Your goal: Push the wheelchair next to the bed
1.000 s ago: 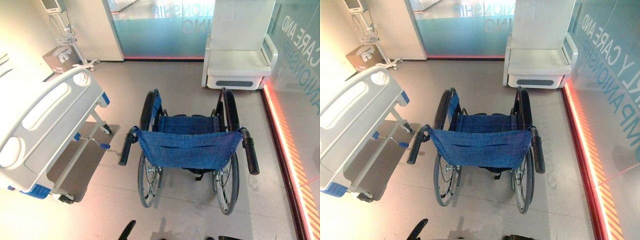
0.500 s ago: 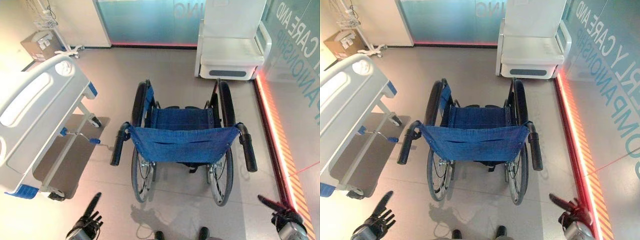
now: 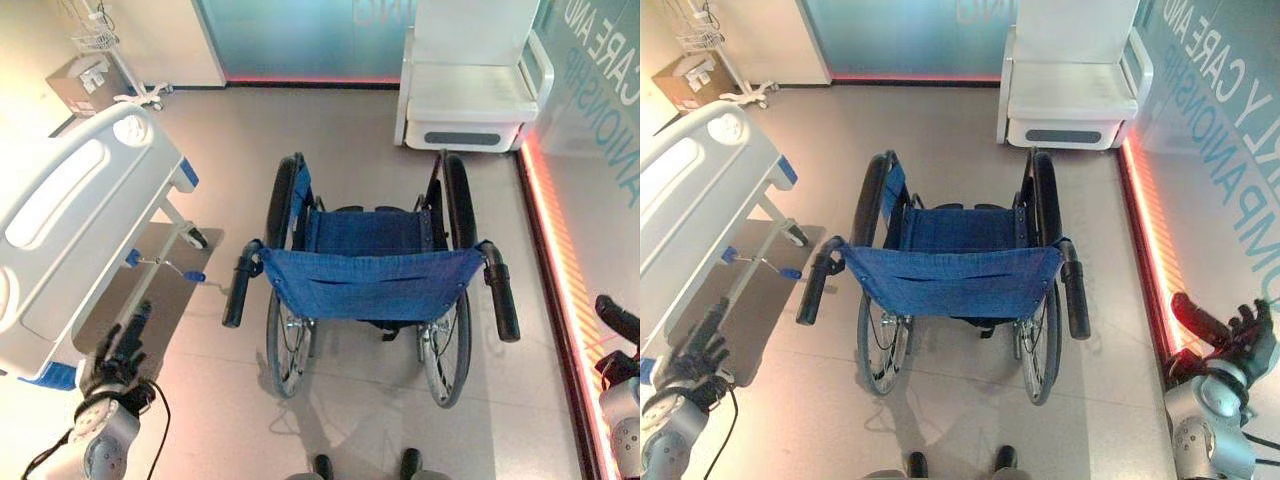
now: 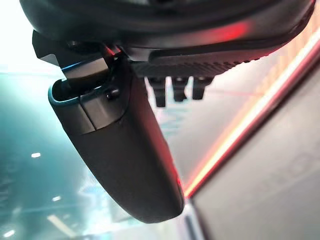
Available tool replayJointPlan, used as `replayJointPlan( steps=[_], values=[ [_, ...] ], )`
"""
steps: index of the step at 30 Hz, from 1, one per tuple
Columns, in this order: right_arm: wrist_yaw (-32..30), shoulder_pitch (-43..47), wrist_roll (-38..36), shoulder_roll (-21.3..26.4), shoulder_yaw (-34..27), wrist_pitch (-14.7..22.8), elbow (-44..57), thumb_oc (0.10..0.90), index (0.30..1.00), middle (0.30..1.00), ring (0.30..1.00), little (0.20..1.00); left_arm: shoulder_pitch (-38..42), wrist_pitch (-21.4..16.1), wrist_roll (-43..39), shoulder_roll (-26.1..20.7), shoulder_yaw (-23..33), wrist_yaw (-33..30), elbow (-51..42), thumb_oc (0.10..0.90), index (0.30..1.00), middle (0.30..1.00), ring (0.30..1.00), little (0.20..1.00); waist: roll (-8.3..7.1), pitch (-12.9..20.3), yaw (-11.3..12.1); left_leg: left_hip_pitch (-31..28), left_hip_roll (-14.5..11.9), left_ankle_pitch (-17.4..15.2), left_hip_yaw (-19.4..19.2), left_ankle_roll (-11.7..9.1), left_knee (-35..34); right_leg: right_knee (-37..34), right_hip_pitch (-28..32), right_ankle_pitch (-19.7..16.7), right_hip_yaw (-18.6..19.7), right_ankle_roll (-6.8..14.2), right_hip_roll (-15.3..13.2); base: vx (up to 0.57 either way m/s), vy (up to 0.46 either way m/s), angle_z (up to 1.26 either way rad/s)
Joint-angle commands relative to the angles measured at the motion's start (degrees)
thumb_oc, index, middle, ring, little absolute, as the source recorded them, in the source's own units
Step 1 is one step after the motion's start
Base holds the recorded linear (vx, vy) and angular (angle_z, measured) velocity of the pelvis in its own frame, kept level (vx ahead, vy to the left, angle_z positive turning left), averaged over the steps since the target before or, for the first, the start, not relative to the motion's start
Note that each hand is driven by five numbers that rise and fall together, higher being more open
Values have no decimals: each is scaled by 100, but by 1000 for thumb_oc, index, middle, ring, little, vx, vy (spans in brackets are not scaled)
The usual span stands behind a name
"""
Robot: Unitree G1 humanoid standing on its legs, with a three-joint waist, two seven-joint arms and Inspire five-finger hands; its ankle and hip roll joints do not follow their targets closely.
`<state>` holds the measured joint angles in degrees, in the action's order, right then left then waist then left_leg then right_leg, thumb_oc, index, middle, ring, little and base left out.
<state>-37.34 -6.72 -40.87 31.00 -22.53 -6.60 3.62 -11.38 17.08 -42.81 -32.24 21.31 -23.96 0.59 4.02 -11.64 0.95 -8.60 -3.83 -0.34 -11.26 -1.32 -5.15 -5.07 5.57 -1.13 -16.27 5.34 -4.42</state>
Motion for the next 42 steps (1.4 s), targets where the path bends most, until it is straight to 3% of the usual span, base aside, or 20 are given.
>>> replayJointPlan(
  steps=[1,6,11,14,21,31,36,42],
  values=[
    [98,609,338,582,-179,400,671,800,900,900,900,900,444,-662,510,-1140,692,-102,-557,800,900,900,900,900,-307,235,4,264,138,-41,-23,-29,28,38,30,4,99,153,-175,0,0,0],
    [605,764,-3,694,-41,260,1193,800,900,900,900,900,573,-691,314,-1289,753,395,-1111,800,900,900,900,900,-333,218,36,276,115,-37,-56,-55,46,51,43,27,83,140,-164,0,0,0],
    [1229,698,-625,678,-6,242,1642,800,900,900,900,900,464,-172,220,-1320,629,1266,-1589,800,900,900,900,900,-356,189,53,290,108,-34,-97,-60,67,75,39,44,59,156,-162,0,0,0],
    [1589,562,-1068,703,-46,154,1838,800,900,900,900,900,308,-53,118,-1388,658,1691,-1729,800,900,900,900,900,-369,193,50,304,108,-29,-132,-58,69,84,18,42,49,173,-167,0,0,0],
    [2073,214,-1311,850,18,-377,2239,800,900,900,900,900,9,408,-160,-1592,438,2979,-2225,800,900,900,900,900,-392,198,43,321,104,-19,-214,-64,72,73,-2,19,29,220,-164,0,0,0],
    [2427,-223,-2348,1300,128,-655,2531,800,900,900,900,900,-355,386,-574,-2207,512,3107,-2404,800,900,900,900,900,-430,170,15,356,103,7,-293,-66,55,35,-49,-24,30,275,-161,-11,-2,0],
    [2410,-408,-2466,1516,212,-815,2571,800,900,900,900,900,-461,259,-1014,-2359,440,3548,-2592,800,900,900,900,900,-427,171,1,368,95,30,-337,-76,44,22,-61,-42,15,295,-170,0,0,0],
    [2389,-544,-2488,1777,268,-811,2522,800,900,900,900,900,-451,331,-1323,-2601,203,3652,-2811,800,900,900,900,900,-422,165,-34,343,87,40,-378,-84,22,7,-46,-57,-7,317,-170,0,0,0]
  ],
)
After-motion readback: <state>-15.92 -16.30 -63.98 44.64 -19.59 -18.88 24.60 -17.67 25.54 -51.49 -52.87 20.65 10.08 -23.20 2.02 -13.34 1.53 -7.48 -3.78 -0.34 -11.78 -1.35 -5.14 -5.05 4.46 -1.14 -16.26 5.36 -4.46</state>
